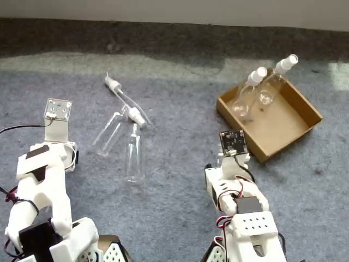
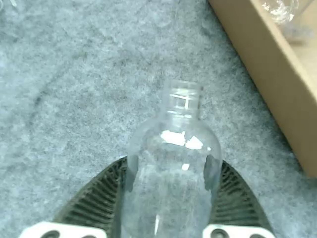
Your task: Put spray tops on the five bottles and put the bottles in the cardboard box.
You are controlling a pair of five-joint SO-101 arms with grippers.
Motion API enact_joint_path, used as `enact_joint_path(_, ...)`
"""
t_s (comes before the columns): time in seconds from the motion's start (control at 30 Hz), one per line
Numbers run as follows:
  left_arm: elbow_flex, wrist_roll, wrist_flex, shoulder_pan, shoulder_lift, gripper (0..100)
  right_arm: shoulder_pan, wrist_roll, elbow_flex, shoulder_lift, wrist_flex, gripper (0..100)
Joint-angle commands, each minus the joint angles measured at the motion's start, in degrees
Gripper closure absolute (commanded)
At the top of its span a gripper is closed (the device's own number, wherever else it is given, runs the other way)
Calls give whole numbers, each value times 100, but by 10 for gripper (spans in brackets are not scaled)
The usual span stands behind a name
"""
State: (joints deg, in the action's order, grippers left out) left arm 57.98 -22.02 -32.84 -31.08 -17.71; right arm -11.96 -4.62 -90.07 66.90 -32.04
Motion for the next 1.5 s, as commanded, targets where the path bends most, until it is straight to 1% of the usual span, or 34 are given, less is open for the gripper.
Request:
enact_joint_path(0.0, -75, 62, 9, -4, -22, 925, 22, 9, 4, 57, 154, 871)
enact_joint_path(0.07, -75, 62, 9, -4, -22, 992, 22, 9, 4, 57, 154, 871)
enact_joint_path(0.1, -75, 70, 9, -4, -22, 998, 22, 9, 4, 57, 154, 871)
enact_joint_path(0.2, -75, 62, 9, 22, -22, 960, 22, 9, 4, 57, 154, 871)
enact_joint_path(0.43, -233, 70, -18, 31, -224, 958, 22, 9, 4, 57, 154, 871)
enact_joint_path(0.53, -365, 88, -35, 22, -655, 958, 22, 9, 4, 57, 154, 871)
enact_joint_path(0.67, -171, 88, -97, 22, -1578, 958, 22, 9, 4, 57, 154, 871)
enact_joint_path(0.73, -40, 88, -334, 101, -2167, 958, 13, 9, 4, 57, 154, 871)
enact_joint_path(0.9, 40, 88, -1266, 576, -3635, 958, 13, 9, 31, 57, 154, 871)
enact_joint_path(1.0, 22, 97, -1468, 822, -4295, 959, 13, 9, 48, 57, 154, 871)
enact_joint_path(1.07, 22, 97, -1547, 875, -4532, 959, 13, 9, 48, 57, 154, 871)
enact_joint_path(1.13, -48, 105, -1837, 901, -4655, 959, 13, 9, 57, 57, 154, 871)
enact_joint_path(1.2, -251, 360, -2259, 901, -4743, 959, -22, 9, 154, 57, 224, 871)
enact_joint_path(1.27, -541, 809, -2673, 901, -4822, 959, -207, 9, 268, 57, 382, 871)
enact_joint_path(1.33, -840, 1099, -2971, 910, -4919, 959, -444, 9, 374, 57, 426, 871)
enact_joint_path(1.47, -1235, 1187, -3490, 1235, -5051, 959, -831, 18, 681, 57, 435, 871)
